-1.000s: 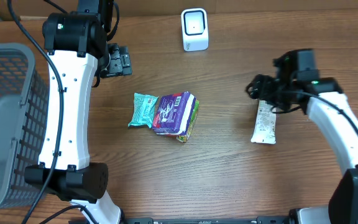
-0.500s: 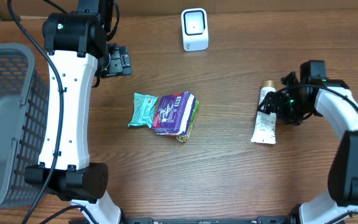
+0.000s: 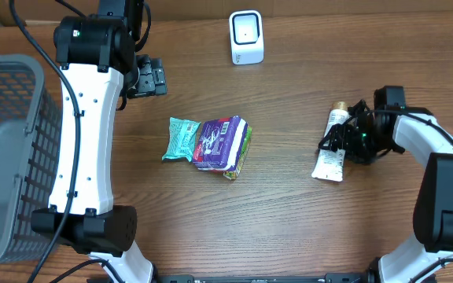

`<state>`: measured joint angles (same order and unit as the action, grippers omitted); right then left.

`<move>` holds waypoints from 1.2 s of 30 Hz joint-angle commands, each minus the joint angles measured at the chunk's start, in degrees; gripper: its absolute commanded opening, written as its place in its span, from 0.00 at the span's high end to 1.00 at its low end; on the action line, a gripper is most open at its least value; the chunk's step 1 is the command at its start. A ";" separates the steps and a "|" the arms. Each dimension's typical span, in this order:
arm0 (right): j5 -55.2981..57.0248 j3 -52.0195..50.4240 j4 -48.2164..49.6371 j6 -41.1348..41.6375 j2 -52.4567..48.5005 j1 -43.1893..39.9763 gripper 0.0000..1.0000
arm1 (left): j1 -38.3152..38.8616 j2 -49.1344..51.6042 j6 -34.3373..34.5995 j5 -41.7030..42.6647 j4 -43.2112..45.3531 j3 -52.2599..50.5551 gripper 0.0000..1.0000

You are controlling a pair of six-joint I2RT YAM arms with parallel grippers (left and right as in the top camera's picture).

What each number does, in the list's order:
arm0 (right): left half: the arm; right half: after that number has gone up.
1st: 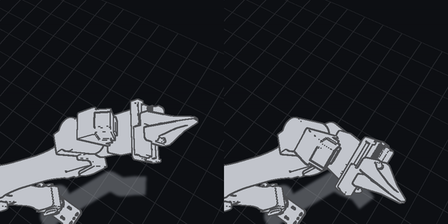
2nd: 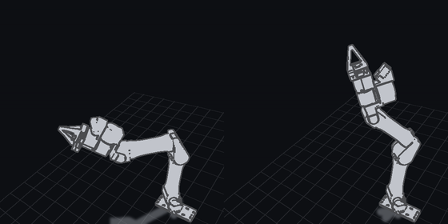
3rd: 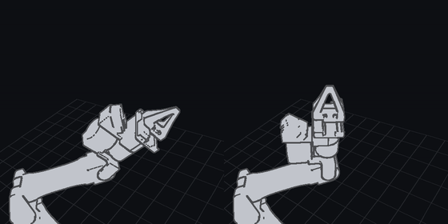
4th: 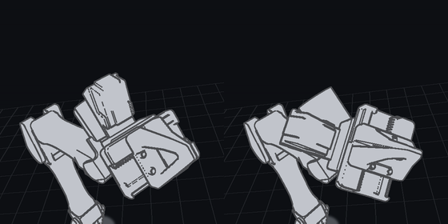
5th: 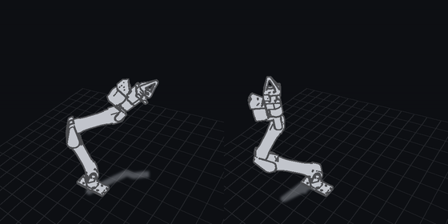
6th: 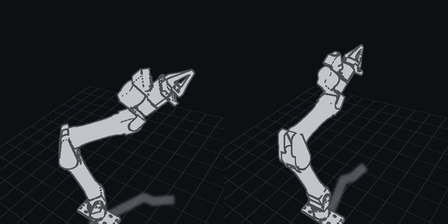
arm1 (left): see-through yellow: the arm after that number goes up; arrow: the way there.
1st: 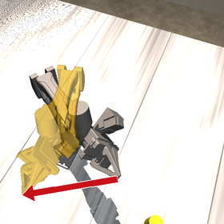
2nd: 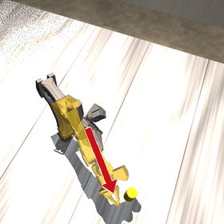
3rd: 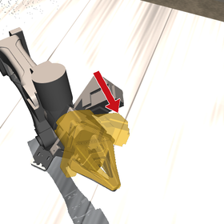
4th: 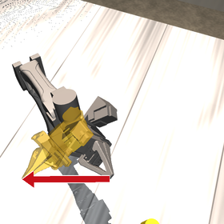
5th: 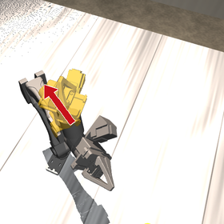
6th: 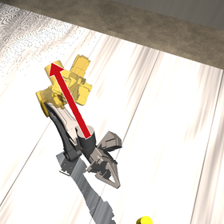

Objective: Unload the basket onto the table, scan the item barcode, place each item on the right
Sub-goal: 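Turn the tube's barcode toward the white scanner with the right gripper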

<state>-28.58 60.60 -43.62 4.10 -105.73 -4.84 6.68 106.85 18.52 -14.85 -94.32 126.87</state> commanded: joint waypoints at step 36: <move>-28.13 23.56 -36.68 -36.57 14.80 6.12 0.96 | 0.00 0.52 0.98 -0.74 0.07 -0.31 0.00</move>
<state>-49.58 82.54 -80.64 -25.71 -93.60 -1.50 6.68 106.85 18.52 -14.85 -94.30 126.87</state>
